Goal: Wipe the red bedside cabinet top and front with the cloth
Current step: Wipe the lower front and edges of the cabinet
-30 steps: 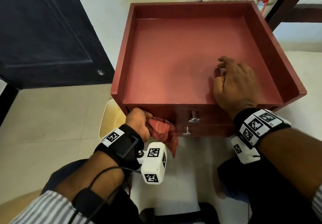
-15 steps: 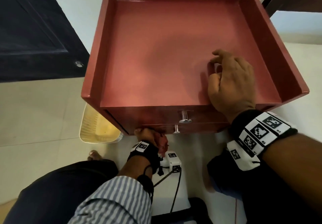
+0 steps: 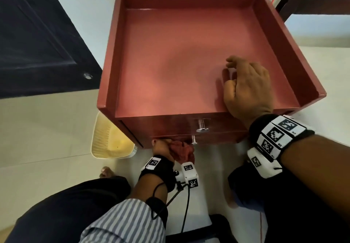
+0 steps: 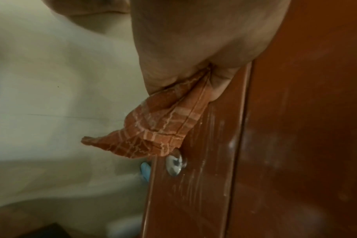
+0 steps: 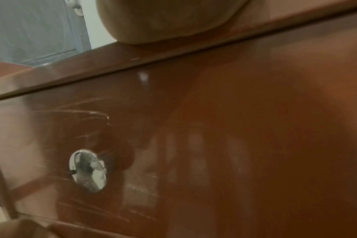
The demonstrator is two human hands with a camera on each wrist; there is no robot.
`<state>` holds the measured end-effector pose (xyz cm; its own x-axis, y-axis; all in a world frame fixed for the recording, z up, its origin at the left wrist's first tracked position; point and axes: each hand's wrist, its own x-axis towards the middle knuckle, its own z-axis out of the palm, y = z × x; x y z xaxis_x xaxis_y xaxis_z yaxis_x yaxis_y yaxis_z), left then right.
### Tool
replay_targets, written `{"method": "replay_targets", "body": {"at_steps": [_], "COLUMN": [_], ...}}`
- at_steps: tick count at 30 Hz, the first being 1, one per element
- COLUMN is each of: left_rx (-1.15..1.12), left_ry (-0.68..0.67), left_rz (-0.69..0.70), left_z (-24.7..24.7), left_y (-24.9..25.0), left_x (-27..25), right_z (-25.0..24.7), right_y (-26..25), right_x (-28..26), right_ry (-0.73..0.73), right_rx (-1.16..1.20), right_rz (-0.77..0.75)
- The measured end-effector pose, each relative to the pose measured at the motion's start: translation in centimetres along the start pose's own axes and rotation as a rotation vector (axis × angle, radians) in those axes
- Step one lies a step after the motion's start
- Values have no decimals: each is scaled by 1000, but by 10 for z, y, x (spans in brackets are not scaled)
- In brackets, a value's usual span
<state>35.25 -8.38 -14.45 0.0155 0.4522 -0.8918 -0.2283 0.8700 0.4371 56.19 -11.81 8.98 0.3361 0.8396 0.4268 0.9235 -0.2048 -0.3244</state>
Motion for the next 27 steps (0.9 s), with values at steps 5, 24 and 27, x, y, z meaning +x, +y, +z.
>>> {"method": "replay_targets", "body": {"at_steps": [5, 24, 27], "left_rx": [37, 302, 273], "left_ry": [-169, -329, -309], "left_rz": [53, 193, 221], "left_z": [-11, 11, -4], "left_y": [37, 58, 66], "left_x": [-32, -153, -148], "right_z": [-3, -1, -2], "right_y": [-2, 0, 0], "right_x": [-1, -1, -1], "right_ry": [4, -12, -5], "right_rx": [-11, -27, -17], "right_rz": [8, 12, 11]}}
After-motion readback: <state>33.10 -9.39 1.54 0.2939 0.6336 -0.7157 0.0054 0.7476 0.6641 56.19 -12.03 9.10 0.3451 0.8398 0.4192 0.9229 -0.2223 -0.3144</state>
